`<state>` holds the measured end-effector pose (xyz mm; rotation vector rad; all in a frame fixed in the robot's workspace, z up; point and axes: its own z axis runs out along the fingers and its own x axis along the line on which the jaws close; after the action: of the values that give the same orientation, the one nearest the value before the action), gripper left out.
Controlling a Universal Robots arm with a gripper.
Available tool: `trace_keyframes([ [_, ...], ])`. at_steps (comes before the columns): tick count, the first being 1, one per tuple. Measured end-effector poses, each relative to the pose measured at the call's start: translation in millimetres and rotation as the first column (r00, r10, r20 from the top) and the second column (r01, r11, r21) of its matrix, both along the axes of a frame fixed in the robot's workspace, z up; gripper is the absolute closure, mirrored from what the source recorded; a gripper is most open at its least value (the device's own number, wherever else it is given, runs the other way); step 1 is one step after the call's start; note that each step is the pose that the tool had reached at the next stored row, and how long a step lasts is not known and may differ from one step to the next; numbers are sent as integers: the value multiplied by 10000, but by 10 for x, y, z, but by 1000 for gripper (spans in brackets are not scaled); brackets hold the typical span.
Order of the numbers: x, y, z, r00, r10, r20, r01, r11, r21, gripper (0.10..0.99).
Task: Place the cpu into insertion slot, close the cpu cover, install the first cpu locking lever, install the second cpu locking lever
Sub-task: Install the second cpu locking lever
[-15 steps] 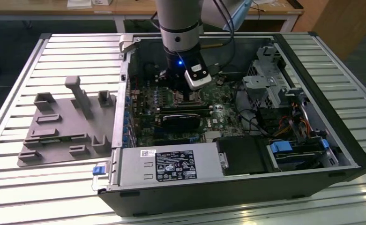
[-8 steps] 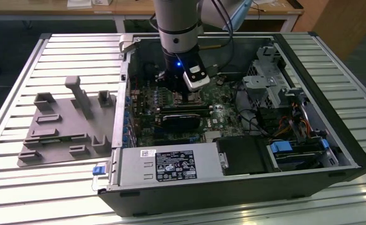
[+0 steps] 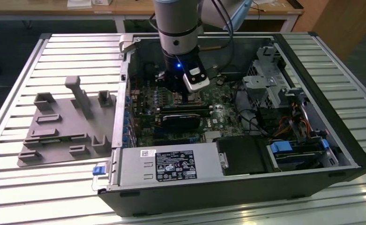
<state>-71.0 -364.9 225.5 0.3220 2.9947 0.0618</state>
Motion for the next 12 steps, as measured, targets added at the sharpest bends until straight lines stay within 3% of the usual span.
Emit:
trace_keyframes([
  [3, -2, -46, -3, 10000, 0, 2, 0, 9999, 155, 984],
  [7, -9, -113, -9, 10000, 0, 0, 0, 9990, 453, 984],
  [12, -34, -173, -26, 10000, 0, 0, 0, 9952, 982, 984],
])
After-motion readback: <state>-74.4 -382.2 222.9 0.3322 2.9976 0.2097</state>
